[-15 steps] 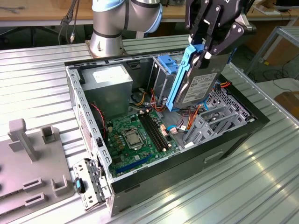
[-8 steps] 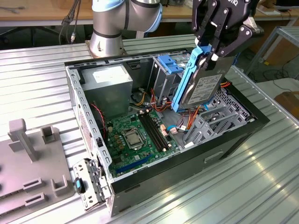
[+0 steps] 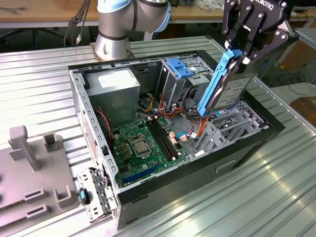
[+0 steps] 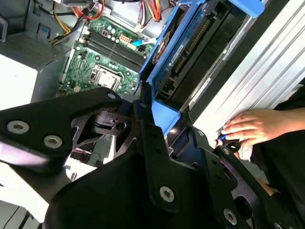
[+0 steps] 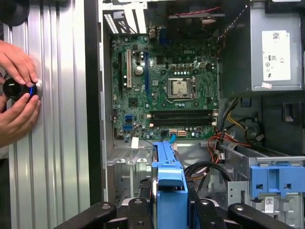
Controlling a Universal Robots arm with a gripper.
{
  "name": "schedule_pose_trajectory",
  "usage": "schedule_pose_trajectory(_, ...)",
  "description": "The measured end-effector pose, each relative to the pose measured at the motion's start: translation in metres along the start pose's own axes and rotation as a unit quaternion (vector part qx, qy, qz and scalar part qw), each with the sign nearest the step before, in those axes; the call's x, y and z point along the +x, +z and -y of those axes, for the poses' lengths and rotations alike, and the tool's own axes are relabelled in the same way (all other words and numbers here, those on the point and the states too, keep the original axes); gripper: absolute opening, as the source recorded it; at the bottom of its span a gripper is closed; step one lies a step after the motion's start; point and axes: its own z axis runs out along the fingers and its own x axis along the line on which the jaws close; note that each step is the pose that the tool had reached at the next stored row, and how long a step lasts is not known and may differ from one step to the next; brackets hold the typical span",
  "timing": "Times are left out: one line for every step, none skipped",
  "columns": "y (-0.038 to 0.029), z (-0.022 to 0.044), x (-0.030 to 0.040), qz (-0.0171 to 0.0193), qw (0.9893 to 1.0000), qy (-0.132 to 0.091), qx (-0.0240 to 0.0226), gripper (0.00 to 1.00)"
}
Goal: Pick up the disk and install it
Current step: 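Insert the disk into the insertion slot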
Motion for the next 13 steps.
schedule_pose_trajectory(0.0003, 0.0021, 0.0012, 0.0000, 1.0000, 0.000, -0.0001, 0.37)
schedule_pose_trajectory(0.0008, 0.0052, 0.0026, 0.0000, 1.0000, 0.000, -0.0004, 0.37)
schedule_pose_trajectory(0.0012, 0.0076, 0.0038, 0.0000, 1.0000, -0.001, -0.0006, 0.37)
schedule_pose_trajectory(0.0016, 0.0107, 0.0057, 0.0000, 1.0000, 0.000, -0.0010, 0.37)
schedule_pose_trajectory(0.0019, 0.0128, 0.0075, 0.0001, 1.0000, -0.001, -0.0013, 0.37)
schedule_pose_trajectory(0.0021, 0.0147, 0.0099, 0.0000, 1.0000, -0.001, -0.0017, 0.37)
schedule_pose_trajectory(0.0025, 0.0180, 0.0146, -0.0001, 1.0000, -0.001, -0.0024, 0.37)
schedule_pose_trajectory(0.0028, 0.0198, 0.0164, -0.0001, 1.0000, -0.001, -0.0029, 0.37)
schedule_pose_trajectory(0.0030, 0.0213, 0.0171, -0.0001, 1.0000, -0.001, -0.0033, 0.37)
schedule_pose_trajectory(0.0034, 0.0239, 0.0172, 0.0000, 1.0000, -0.001, -0.0039, 0.37)
schedule_pose_trajectory(0.0039, 0.0267, 0.0173, 0.0000, 1.0000, -0.001, -0.0042, 0.37)
schedule_pose_trajectory(0.0041, 0.0288, 0.0177, -0.0002, 1.0000, -0.001, -0.0044, 0.37)
schedule_pose_trajectory(0.0045, 0.0300, 0.0183, -0.0002, 1.0000, -0.001, -0.0044, 0.37)
